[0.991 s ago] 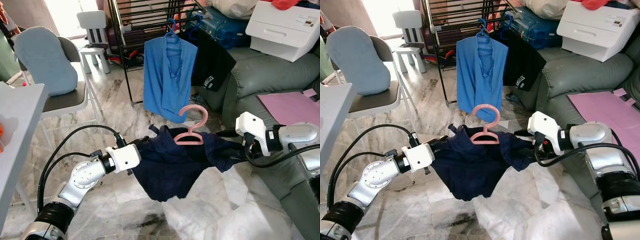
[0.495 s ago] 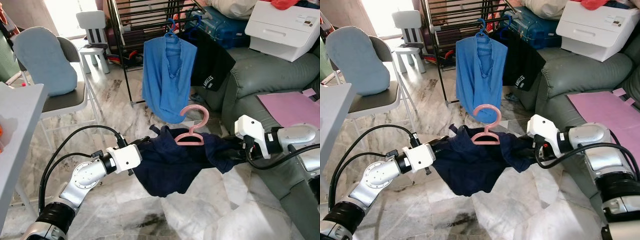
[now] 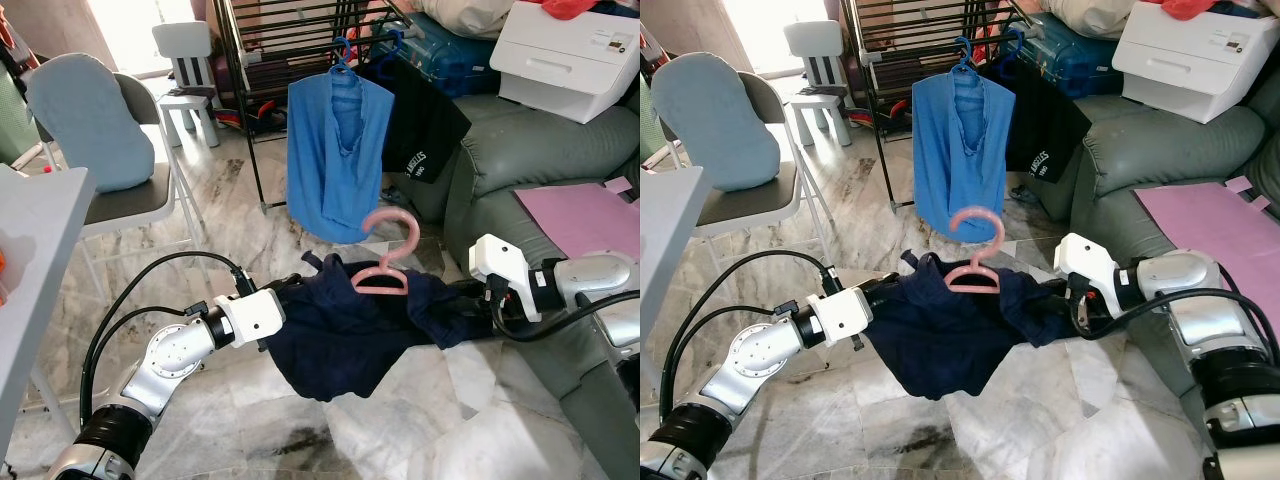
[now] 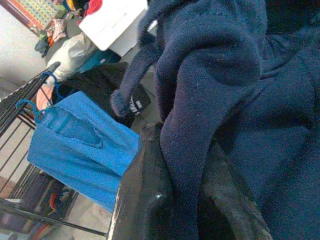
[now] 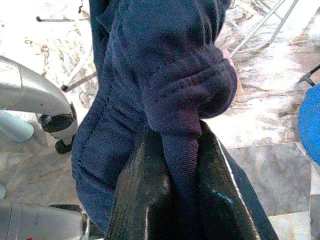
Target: Hang hanger
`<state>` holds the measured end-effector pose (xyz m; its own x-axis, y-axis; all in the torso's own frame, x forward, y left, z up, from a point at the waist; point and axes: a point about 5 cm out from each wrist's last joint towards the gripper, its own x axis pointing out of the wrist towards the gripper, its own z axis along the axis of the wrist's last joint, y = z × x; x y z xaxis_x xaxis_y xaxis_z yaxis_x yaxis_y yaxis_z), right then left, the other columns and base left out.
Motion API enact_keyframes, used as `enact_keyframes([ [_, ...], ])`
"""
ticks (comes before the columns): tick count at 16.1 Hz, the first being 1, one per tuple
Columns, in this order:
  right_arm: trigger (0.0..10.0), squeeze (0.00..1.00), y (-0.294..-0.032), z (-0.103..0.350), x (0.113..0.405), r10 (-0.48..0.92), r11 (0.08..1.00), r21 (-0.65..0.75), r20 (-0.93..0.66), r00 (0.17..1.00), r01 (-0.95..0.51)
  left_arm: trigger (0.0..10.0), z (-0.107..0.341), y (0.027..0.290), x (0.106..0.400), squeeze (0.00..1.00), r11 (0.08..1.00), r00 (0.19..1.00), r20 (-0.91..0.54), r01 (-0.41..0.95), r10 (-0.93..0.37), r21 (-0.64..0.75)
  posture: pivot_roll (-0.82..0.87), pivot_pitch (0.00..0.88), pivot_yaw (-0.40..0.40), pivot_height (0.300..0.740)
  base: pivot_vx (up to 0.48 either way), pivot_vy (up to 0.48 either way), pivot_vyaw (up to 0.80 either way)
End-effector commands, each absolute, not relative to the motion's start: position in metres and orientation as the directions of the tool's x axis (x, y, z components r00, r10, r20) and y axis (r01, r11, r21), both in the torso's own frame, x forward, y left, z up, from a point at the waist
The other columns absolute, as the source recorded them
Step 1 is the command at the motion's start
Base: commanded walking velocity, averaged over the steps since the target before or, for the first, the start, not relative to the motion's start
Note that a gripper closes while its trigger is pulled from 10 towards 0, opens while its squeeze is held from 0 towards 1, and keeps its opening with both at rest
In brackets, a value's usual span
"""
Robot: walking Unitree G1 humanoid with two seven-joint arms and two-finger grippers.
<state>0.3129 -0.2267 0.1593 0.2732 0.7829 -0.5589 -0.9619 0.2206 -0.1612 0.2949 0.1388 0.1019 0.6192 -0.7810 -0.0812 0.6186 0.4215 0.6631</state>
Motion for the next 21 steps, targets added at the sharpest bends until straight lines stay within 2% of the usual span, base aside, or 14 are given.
enact_keyframes([
  [1,0.0,0.00,-0.217,0.160,0.312,0.795,0.169,-0.162,-0.561,0.232,-0.972,0.0,0.117,0.135,0.301,0.00,0.463,0.625,-0.004,0.583,-0.781,0.667,-0.15,0.018,0.055,0.740,0.000,0.000,0.00],
  [6,0.0,0.00,-0.216,0.159,0.312,0.793,0.178,-0.169,-0.559,0.243,-0.969,0.0,0.115,0.135,0.302,0.00,0.461,0.632,-0.015,0.581,-0.775,0.671,-0.15,0.018,0.054,0.740,0.000,0.000,0.00],
  [7,0.0,0.00,-0.216,0.159,0.314,0.791,0.192,-0.184,-0.552,0.263,-0.964,10.0,0.114,0.138,0.304,0.00,0.498,0.664,-0.015,0.575,-0.748,0.649,-0.15,0.018,0.054,0.740,0.000,0.000,0.00],
  [8,0.0,0.00,-0.215,0.158,0.315,0.789,0.207,-0.192,-0.547,0.279,-0.959,10.0,0.113,0.139,0.305,0.66,0.531,0.686,-0.005,0.567,-0.727,0.629,-0.15,0.019,0.053,0.740,0.000,0.000,0.00],
  [9,0.0,0.00,-0.215,0.158,0.319,0.780,0.246,-0.222,-0.533,0.329,-0.944,10.0,0.111,0.141,0.307,1.00,0.567,0.719,-0.020,0.564,-0.694,0.601,-0.15,0.018,0.051,0.740,0.000,0.000,0.00],
  [11,0.0,0.00,-0.215,0.152,0.322,0.746,0.311,-0.270,-0.524,0.410,-0.911,10.0,0.106,0.140,0.303,1.00,0.564,0.731,-0.044,0.562,-0.681,0.605,-0.15,0.013,0.044,0.740,0.000,0.000,0.00],
  [15,0.0,0.00,-0.213,0.134,0.322,0.692,0.460,-0.267,-0.490,0.530,-0.847,10.0,0.104,0.144,0.288,1.00,0.656,0.760,0.013,0.553,-0.650,0.513,-0.14,0.007,0.036,0.740,0.000,0.000,0.00],
  [16,0.0,0.00,-0.213,0.134,0.322,0.692,0.460,-0.267,-0.490,0.530,-0.847,10.0,0.104,0.144,0.288,1.00,0.656,0.760,0.013,0.553,-0.650,0.513,-0.14,0.007,0.036,0.740,0.000,0.000,0.00],
  [18,0.0,0.00,-0.211,0.119,0.318,0.647,0.521,-0.261,-0.500,0.576,-0.812,10.0,0.102,0.144,0.282,1.00,0.694,0.776,0.024,0.550,-0.631,0.464,-0.14,0.005,0.034,0.740,0.000,0.000,0.00],
  [21,0.0,0.00,-0.209,0.107,0.319,0.547,0.643,-0.277,-0.487,0.681,-0.714,10.0,0.101,0.147,0.284,1.00,0.808,0.851,0.041,0.481,-0.524,0.341,-0.14,0.000,0.041,0.740,0.000,0.000,0.00],
])
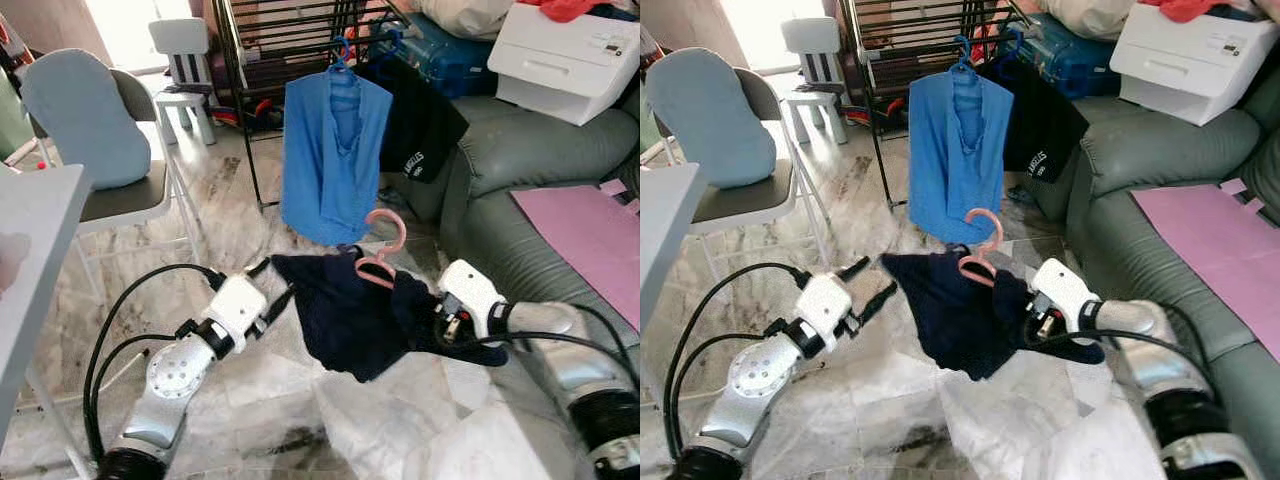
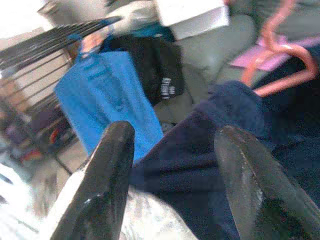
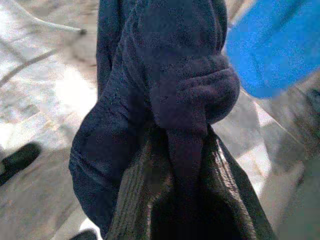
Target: Hang hanger
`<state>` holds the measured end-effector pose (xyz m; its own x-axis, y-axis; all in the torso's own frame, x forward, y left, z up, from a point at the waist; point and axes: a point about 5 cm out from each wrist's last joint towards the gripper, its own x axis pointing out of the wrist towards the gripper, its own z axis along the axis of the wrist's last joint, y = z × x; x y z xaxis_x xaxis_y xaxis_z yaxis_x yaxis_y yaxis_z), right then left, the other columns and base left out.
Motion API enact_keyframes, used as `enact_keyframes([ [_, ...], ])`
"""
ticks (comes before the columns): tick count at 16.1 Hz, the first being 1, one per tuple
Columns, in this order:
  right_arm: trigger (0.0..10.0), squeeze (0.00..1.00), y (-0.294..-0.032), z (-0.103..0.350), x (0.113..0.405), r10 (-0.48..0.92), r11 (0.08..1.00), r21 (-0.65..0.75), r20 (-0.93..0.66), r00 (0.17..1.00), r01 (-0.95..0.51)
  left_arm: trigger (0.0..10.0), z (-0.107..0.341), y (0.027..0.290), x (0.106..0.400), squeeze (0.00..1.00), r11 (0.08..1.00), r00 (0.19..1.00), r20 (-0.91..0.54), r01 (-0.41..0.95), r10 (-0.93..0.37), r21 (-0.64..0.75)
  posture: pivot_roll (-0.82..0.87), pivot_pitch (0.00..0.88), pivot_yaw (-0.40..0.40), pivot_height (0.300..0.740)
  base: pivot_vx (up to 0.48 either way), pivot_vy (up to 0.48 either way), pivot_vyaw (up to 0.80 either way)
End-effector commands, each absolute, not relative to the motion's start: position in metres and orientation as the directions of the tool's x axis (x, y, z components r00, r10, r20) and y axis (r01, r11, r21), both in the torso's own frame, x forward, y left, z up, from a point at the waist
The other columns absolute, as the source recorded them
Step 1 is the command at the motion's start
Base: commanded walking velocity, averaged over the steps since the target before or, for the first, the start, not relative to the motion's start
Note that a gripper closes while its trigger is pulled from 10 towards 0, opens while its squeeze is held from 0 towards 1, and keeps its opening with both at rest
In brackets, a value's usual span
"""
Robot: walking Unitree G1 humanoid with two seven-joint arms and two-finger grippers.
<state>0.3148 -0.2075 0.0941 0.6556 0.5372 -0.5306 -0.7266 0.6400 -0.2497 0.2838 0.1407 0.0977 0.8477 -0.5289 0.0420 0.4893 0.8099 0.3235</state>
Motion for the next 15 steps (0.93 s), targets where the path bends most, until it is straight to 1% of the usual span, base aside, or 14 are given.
enact_keyframes([
  [1,0.0,0.00,-0.205,0.103,0.321,0.459,0.739,-0.286,-0.448,0.767,-0.609,10.0,0.101,0.150,0.287,1.00,0.895,0.913,0.067,0.378,-0.403,0.235,-0.15,0.000,0.040,0.740,0.000,0.000,0.00],
  [3,0.0,0.00,-0.206,0.099,0.319,0.387,0.804,-0.283,-0.419,0.821,-0.523,10.0,0.099,0.154,0.286,1.00,0.930,0.939,0.065,0.321,-0.337,0.181,-0.15,0.000,0.040,0.740,0.000,0.000,0.00],
  [5,0.0,0.00,-0.207,0.091,0.314,0.313,0.856,-0.264,-0.418,0.853,-0.444,10.0,0.097,0.163,0.287,1.00,0.975,0.978,0.059,0.192,-0.199,0.111,-0.15,0.000,0.040,0.740,0.000,0.000,0.00],
  [7,0.0,0.00,-0.206,0.083,0.308,0.281,0.867,-0.267,-0.436,0.855,-0.421,10.0,0.096,0.166,0.286,1.00,0.985,0.989,0.047,0.138,-0.143,0.100,-0.15,0.000,0.041,0.740,0.000,0.000,0.00],
  [8,0.0,0.00,-0.205,0.081,0.306,0.259,0.875,-0.271,-0.439,0.860,-0.402,10.0,0.095,0.166,0.287,0.55,0.989,0.991,0.033,0.131,-0.133,0.070,-0.16,0.000,0.041,0.740,0.000,0.000,0.00],
  [9,0.0,0.00,-0.203,0.080,0.306,0.237,0.881,-0.281,-0.438,0.867,-0.382,10.0,0.095,0.166,0.288,0.00,0.991,0.991,0.024,0.127,-0.128,0.046,-0.16,0.000,0.041,0.740,0.000,0.000,0.00],
  [10,10.0,0.00,-0.199,0.079,0.306,0.231,0.885,-0.276,-0.439,0.868,-0.375,10.0,0.096,0.165,0.289,0.00,0.991,0.992,0.024,0.122,-0.123,0.046,-0.16,0.000,0.041,0.740,0.000,0.000,0.00],
  [11,10.0,0.00,-0.196,0.081,0.307,0.227,0.893,-0.265,-0.428,0.874,-0.362,10.0,0.097,0.164,0.291,0.00,0.992,0.992,0.023,0.121,-0.122,0.041,-0.16,0.000,0.042,0.740,0.000,0.000,0.00],
  [13,10.0,0.00,-0.196,0.089,0.311,0.192,0.931,-0.221,-0.383,0.903,-0.291,10.0,0.096,0.163,0.292,0.00,0.993,0.993,0.014,0.117,-0.117,0.004,-0.17,0.000,0.048,0.740,0.000,0.000,0.00],
  [14,10.0,0.00,-0.196,0.092,0.312,0.188,0.934,-0.219,-0.371,0.909,-0.282,10.0,0.096,0.163,0.292,0.00,0.993,0.993,0.011,0.117,-0.117,-0.002,-0.17,0.000,0.049,0.740,0.000,0.000,0.00],
  [15,10.0,0.00,-0.197,0.093,0.312,0.176,0.929,-0.247,-0.365,0.914,-0.277,10.0,0.095,0.162,0.291,0.00,0.992,0.992,0.008,0.123,-0.123,-0.009,-0.18,0.000,0.049,0.740,0.274,0.000,0.00],
])
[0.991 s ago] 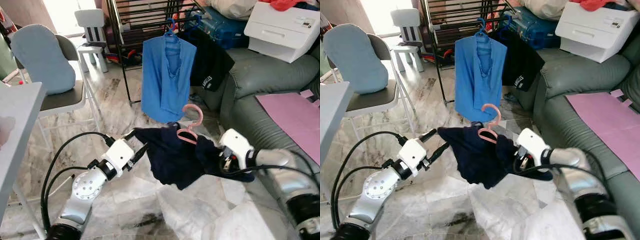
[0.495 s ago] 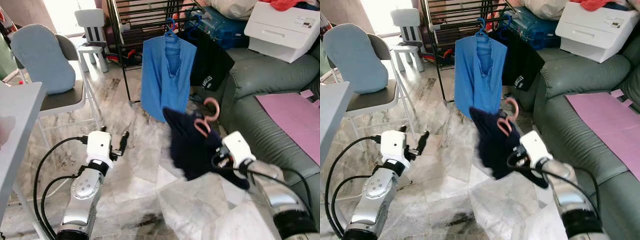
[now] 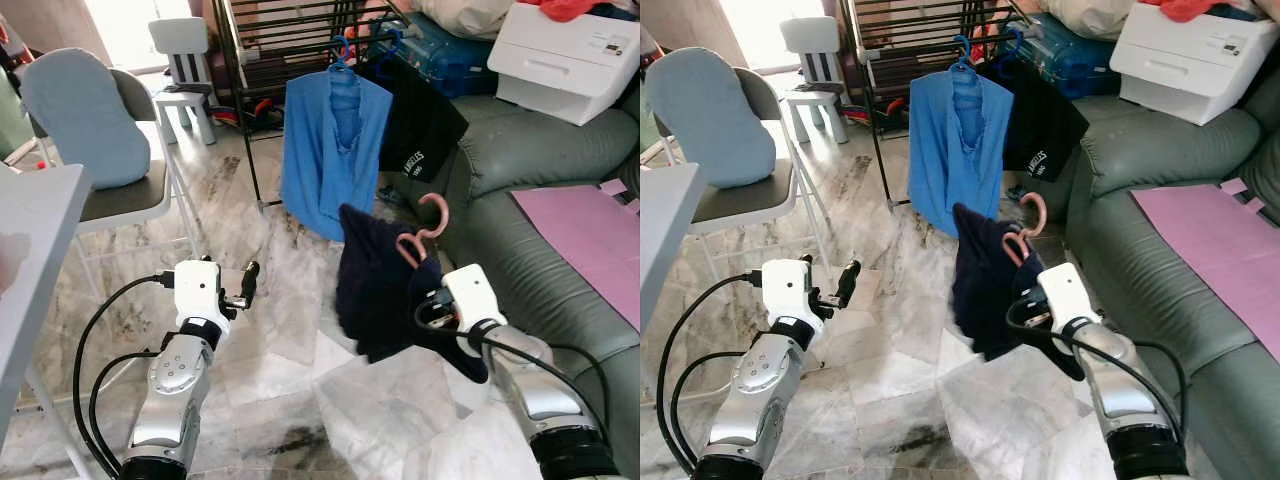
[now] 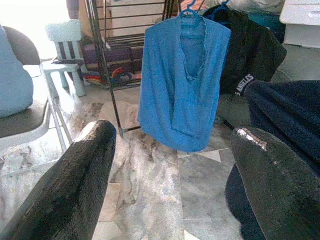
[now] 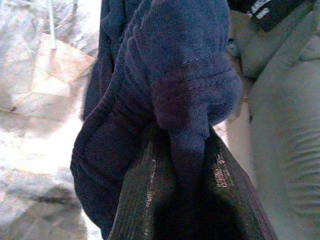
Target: Hang hanger
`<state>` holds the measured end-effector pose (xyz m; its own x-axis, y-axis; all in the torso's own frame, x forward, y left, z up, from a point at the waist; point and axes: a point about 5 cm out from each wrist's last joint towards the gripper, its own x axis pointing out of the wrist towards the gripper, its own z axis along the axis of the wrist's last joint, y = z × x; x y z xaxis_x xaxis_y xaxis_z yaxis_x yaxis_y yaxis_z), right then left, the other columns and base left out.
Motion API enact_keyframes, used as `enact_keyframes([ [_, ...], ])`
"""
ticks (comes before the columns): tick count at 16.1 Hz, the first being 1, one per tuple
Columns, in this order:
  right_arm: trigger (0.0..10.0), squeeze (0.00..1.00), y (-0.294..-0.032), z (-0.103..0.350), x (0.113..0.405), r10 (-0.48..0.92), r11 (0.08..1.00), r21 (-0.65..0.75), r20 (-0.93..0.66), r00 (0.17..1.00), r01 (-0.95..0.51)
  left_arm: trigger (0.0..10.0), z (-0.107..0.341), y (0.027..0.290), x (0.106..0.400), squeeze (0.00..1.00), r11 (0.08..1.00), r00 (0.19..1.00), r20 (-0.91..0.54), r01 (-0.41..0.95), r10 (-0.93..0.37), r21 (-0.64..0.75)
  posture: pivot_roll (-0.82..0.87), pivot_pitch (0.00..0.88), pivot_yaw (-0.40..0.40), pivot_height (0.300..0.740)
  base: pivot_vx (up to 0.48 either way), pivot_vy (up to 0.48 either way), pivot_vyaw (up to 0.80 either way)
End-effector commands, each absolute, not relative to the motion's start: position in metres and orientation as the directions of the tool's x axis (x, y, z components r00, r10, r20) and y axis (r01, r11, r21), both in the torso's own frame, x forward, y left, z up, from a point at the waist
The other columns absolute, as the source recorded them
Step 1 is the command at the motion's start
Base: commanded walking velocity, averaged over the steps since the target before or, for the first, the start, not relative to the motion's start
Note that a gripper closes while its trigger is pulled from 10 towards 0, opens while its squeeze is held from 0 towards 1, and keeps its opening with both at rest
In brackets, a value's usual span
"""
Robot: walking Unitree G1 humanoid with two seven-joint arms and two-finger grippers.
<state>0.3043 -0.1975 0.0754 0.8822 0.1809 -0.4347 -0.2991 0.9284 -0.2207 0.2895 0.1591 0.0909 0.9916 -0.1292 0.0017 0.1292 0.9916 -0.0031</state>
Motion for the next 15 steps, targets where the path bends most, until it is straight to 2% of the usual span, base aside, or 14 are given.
enact_keyframes([
  [1,10.0,0.00,-0.1974,0.0932,0.3114,0.164,0.926,-0.264,-0.363,0.917,-0.270,10.0,0.0948,0.1610,0.2911,0.00,0.992,0.992,0.007,0.126,-0.126,-0.012,-0.18,0.000,0.049,0.740,0.274,0.000,0.00],
  [6,10.0,0.00,-0.1883,0.0995,0.3131,0.183,0.915,-0.299,-0.290,0.939,-0.271,10.0,0.0966,0.1564,0.2939,0.00,0.991,0.992,0.011,0.130,-0.129,-0.029,-0.18,0.000,0.046,0.740,0.322,0.000,0.00],
  [15,10.0,0.00,-0.1883,0.0995,0.3131,0.183,0.915,-0.299,-0.290,0.939,-0.271,10.0,0.0966,0.1564,0.2939,0.00,0.991,0.992,0.011,0.130,-0.129,-0.029,-0.18,0.000,0.046,0.740,0.334,0.000,0.00],
])
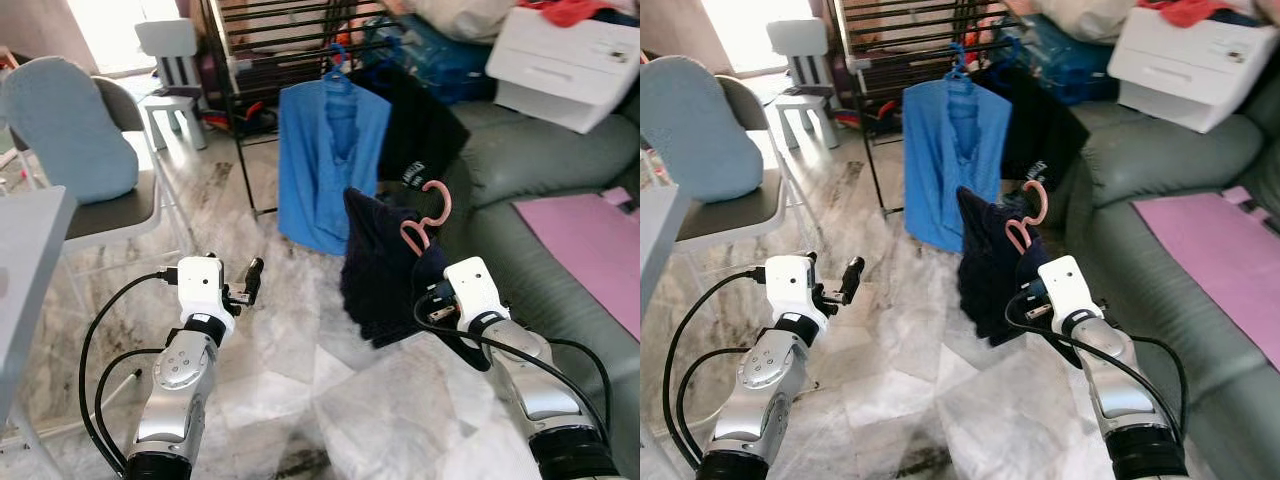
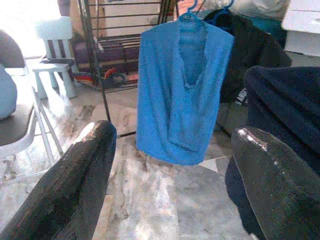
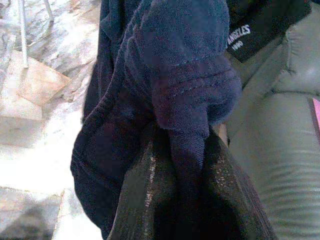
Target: Hang hanger
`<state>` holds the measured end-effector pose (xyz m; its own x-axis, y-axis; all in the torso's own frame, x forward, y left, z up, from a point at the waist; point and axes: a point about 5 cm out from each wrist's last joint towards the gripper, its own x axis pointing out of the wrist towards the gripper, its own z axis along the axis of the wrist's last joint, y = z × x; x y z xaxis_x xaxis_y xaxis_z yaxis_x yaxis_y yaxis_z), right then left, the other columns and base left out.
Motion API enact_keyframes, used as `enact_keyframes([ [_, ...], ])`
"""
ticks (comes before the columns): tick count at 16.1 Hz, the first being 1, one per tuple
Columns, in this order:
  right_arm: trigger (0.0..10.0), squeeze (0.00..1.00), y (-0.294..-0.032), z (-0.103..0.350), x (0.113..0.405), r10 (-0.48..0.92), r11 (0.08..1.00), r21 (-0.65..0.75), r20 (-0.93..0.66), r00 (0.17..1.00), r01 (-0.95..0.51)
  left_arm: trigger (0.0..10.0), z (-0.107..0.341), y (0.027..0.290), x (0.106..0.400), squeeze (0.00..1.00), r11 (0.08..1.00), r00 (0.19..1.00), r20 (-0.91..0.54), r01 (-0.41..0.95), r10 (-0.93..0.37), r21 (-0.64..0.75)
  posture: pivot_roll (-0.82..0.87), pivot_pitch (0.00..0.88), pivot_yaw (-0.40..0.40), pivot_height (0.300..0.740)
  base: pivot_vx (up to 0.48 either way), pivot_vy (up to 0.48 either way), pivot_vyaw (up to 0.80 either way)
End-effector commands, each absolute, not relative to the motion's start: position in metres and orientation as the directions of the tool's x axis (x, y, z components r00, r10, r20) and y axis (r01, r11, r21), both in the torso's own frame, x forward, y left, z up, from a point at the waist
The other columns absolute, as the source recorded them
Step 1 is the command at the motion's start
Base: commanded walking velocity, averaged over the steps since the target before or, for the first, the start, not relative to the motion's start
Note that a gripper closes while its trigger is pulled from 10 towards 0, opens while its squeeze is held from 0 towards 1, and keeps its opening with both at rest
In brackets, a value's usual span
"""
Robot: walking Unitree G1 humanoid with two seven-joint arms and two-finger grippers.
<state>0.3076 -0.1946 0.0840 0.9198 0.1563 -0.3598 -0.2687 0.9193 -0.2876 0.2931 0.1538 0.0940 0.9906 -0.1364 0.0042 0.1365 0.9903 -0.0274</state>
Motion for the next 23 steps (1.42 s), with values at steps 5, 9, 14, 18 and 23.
enact_keyframes([
  [5,10.0,0.00,-0.188,0.099,0.313,0.183,0.915,-0.299,-0.290,0.939,-0.271,10.0,0.097,0.156,0.294,0.00,0.991,0.992,0.011,0.130,-0.129,-0.029,-0.18,0.000,0.046,0.740,0.334,0.000,0.00],
  [9,10.0,0.00,-0.170,0.111,0.323,0.253,0.926,-0.219,-0.243,0.936,-0.307,10.0,0.112,0.166,0.317,0.00,0.998,0.998,0.046,0.036,-0.034,-0.048,-0.18,0.000,0.032,0.740,0.353,0.130,0.00],
  [14,10.0,0.00,-0.165,0.111,0.322,0.277,0.920,-0.211,-0.244,0.929,-0.330,10.0,0.112,0.164,0.319,0.00,0.998,0.999,0.046,0.026,-0.023,-0.058,-0.18,0.000,0.035,0.740,0.347,0.322,0.00],
  [18,10.0,0.00,-0.162,0.111,0.321,0.297,0.916,-0.200,-0.240,0.924,-0.347,10.0,0.112,0.165,0.321,0.00,0.998,0.999,0.045,0.015,-0.013,-0.055,-0.18,0.000,0.039,0.740,0.289,0.384,0.54],
  [23,10.0,0.00,-0.163,0.109,0.312,0.235,0.949,-0.164,-0.203,0.951,-0.269,10.0,0.089,0.186,0.302,0.00,0.994,0.993,-0.049,-0.106,0.106,0.011,-0.16,0.000,0.055,0.740,0.057,0.157,0.00],
])
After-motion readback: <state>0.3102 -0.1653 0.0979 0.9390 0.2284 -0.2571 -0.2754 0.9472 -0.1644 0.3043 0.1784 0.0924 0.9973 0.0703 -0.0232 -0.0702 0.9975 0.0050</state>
